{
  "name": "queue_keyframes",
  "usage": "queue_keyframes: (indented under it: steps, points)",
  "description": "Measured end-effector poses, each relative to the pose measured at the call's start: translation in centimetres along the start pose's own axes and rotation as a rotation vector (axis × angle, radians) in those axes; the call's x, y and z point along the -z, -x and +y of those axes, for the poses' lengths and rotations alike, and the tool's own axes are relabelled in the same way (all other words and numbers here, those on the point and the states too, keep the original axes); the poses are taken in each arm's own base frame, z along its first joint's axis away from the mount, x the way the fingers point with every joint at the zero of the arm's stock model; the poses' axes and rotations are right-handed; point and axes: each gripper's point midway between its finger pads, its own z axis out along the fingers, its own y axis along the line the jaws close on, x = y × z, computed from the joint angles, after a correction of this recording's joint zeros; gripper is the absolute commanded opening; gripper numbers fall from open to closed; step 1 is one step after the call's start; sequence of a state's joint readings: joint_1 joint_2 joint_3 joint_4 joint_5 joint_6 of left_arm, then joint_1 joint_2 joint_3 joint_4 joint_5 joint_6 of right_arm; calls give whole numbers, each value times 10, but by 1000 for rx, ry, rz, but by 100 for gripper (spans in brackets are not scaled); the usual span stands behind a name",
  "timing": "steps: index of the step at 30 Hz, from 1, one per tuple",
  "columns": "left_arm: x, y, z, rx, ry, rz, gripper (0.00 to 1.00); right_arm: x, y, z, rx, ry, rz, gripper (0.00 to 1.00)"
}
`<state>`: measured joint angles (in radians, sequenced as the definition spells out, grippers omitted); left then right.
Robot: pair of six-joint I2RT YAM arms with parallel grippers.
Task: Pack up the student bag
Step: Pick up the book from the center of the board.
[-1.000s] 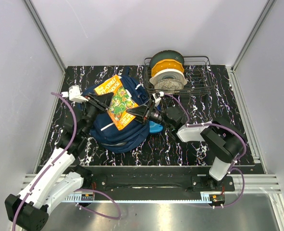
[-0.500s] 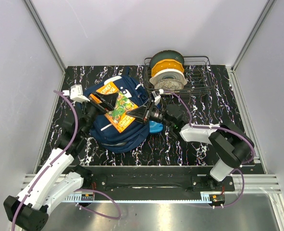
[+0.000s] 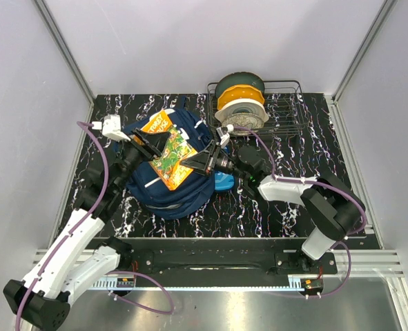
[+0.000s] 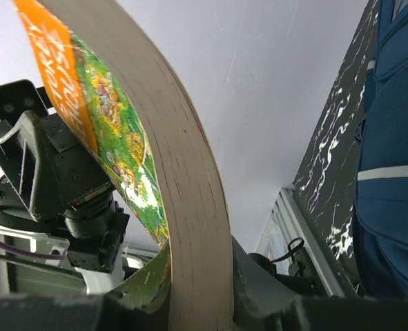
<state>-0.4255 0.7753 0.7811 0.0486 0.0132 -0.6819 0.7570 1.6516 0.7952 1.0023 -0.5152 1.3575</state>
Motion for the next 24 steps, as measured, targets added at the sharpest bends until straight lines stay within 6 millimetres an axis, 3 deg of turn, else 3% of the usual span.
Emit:
queue_keyframes:
  steps: [3, 4, 5, 8, 14, 18, 24]
  points:
    - [-2, -1, 3, 4, 11, 9, 0, 1, 2, 1, 24, -12, -11, 24]
    - [-2, -2, 4, 7, 14, 10, 0, 1, 3, 1, 33, -20, -16, 32]
    - [-2, -2, 4, 11, 17, 10, 0, 2, 4, 2, 42, -27, -21, 52]
    - [-2, 0, 9, 1, 38, -1, 0, 6, 2, 8, 52, -27, -15, 72]
    - [9, 6, 21, -2, 90, -41, 0, 13, -1, 25, 78, 0, -9, 79]
    - [12, 12, 29, -1, 128, -69, 0, 15, -3, 19, 72, -12, -7, 80]
    - [4, 4, 52, 69, 238, -36, 0, 18, -6, 9, 72, -37, -1, 81]
